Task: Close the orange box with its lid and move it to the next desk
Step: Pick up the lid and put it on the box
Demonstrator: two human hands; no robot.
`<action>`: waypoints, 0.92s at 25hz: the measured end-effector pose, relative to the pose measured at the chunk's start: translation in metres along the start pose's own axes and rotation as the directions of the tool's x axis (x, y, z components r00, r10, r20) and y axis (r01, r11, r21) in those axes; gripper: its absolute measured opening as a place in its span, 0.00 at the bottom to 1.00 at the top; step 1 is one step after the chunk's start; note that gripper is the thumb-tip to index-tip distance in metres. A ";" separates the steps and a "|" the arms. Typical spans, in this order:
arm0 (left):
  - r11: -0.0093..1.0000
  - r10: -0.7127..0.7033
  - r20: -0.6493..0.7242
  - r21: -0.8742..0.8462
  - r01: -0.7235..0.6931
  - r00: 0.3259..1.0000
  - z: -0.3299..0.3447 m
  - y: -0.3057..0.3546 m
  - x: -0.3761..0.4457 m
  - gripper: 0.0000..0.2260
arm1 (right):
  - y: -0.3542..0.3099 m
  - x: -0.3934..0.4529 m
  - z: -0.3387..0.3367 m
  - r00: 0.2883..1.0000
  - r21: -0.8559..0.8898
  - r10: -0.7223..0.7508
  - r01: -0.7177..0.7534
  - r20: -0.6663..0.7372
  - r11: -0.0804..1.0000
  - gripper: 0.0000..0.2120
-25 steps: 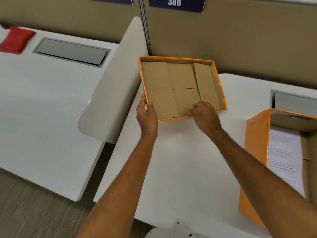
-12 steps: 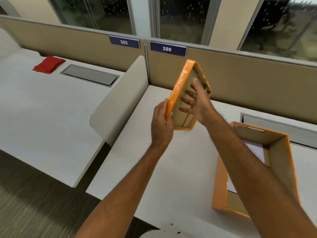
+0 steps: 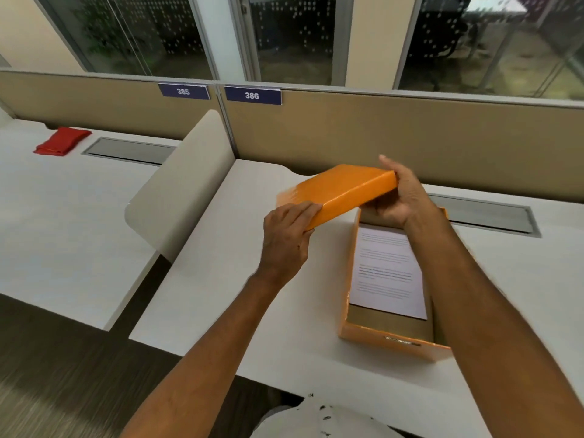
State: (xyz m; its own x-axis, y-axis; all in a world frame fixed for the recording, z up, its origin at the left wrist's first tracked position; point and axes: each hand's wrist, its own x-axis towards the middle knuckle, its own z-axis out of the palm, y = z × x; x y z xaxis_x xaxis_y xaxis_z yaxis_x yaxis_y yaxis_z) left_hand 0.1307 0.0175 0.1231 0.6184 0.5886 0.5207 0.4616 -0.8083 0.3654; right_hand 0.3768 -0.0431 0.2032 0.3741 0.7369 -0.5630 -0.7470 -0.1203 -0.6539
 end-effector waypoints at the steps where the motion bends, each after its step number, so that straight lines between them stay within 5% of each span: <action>1: 0.997 0.063 0.010 0.044 -0.063 0.998 0.001 0.006 -0.006 0.22 | 0.001 -0.008 -0.015 1.000 -0.029 0.016 -0.016 -0.020 0.999 0.35; 4: 0.969 0.210 0.035 0.129 -0.213 0.977 0.008 0.024 -0.024 0.23 | 0.006 -0.029 -0.059 0.998 -0.048 0.037 -0.039 -0.055 0.998 0.34; 7: 0.957 0.253 0.079 0.129 -0.261 0.964 0.016 0.044 -0.034 0.24 | 0.016 -0.050 -0.100 0.998 0.013 0.019 -0.019 -0.067 1.000 0.23; 10: 0.996 -0.015 0.042 -0.089 0.019 0.999 0.020 0.068 -0.035 0.25 | 0.024 -0.067 -0.139 0.996 0.075 -0.037 0.043 -0.079 0.996 0.24; 11: 0.955 -0.188 0.039 -0.228 0.192 0.981 0.019 0.078 -0.031 0.25 | 0.026 -0.073 -0.150 0.994 0.079 -0.059 0.066 -0.093 0.995 0.26; 13: 0.686 -0.501 0.169 -0.520 0.508 0.849 0.016 0.093 -0.017 0.25 | 0.031 -0.085 -0.169 0.990 0.066 -0.090 0.098 -0.109 0.993 0.25; 16: 0.165 -0.595 0.520 -0.667 0.726 0.613 0.024 0.104 0.003 0.22 | 0.041 -0.099 -0.197 0.982 0.072 -0.127 0.138 -0.140 0.988 0.17; 20: 0.100 -0.476 0.686 -0.578 0.809 0.550 0.053 0.107 0.005 0.19 | 0.072 -0.106 -0.234 0.974 0.108 -0.156 0.176 -0.166 0.979 0.20; 23: 0.119 -0.471 0.691 -0.566 0.816 0.548 0.067 0.106 -0.006 0.18 | 0.090 -0.111 -0.243 0.966 -0.032 -0.209 0.207 -0.151 0.978 0.22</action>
State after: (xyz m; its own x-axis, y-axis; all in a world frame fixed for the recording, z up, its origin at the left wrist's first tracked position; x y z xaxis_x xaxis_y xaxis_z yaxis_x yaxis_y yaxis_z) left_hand 0.2187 -0.0709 0.1069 0.5610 0.7134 -0.4199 0.1992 0.3761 0.9049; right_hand 0.4017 -0.2973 0.0836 0.6007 0.6370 -0.4831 -0.6356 0.0139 -0.7719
